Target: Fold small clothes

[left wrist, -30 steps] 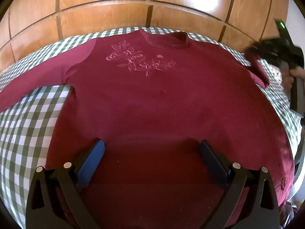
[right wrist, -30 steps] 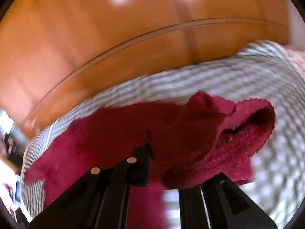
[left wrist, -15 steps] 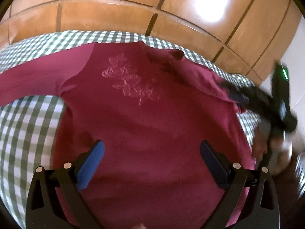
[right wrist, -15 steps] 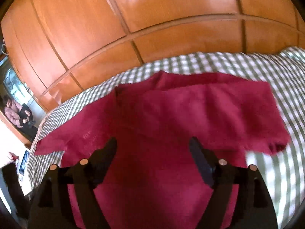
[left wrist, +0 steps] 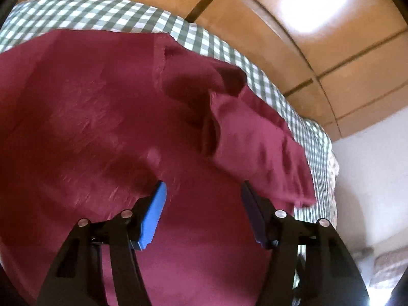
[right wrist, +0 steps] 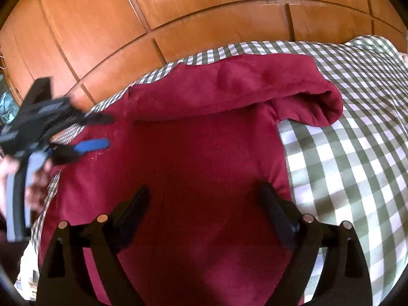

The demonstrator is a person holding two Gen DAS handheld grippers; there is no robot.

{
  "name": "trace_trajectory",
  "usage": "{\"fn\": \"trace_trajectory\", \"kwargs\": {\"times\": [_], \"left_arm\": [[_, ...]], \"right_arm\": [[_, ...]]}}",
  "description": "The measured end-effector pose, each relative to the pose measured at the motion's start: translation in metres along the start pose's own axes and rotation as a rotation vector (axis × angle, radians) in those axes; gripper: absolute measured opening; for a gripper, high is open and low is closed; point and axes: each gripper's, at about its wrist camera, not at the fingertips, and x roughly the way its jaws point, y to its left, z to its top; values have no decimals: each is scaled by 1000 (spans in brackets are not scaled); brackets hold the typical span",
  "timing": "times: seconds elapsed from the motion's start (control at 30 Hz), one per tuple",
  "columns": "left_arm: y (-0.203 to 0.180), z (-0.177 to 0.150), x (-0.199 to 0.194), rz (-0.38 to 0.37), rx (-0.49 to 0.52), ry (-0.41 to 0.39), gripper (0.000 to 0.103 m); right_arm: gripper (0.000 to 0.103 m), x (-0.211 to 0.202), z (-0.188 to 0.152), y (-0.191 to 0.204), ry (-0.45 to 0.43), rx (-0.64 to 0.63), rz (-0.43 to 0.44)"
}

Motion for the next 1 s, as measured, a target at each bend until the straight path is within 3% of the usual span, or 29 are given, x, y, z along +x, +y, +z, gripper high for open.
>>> {"fn": "trace_trajectory", "kwargs": {"times": [0.03,0.07,0.1,0.13,0.2,0.37,0.5,0.6,0.67,0.87,1.0], "left_arm": [[-3,6,9,-2,0,4,60],[-6,11,15,-5,4,11,52],[-10,16,25,6,20,28,39],[-13,18,30,18,31,36,33],[-22,25,33,34,66,16,6],[-13,36,-23,-70,30,-147,6],[11,32,-77,-36,48,-269,6],[28,24,-87,45,74,-282,6],[42,20,-85,94,72,-278,6],[63,10,-81,135,76,-260,6],[71,5,-95,156,63,-314,6]], "right_arm": [[91,-1,-1,-1,-4,2,11],[92,-4,-4,-4,-8,11,26],[92,-5,-4,-7,-11,24,44],[92,-5,-4,-9,-14,31,56],[93,-5,-5,-11,-21,37,70],[93,-7,-6,-9,-24,32,65],[93,-6,-5,-5,-17,20,47],[92,-7,2,1,14,20,18],[89,-13,10,1,13,65,43],[70,-33,62,14,-121,73,24],[66,-4,89,22,-105,31,-47]]}}
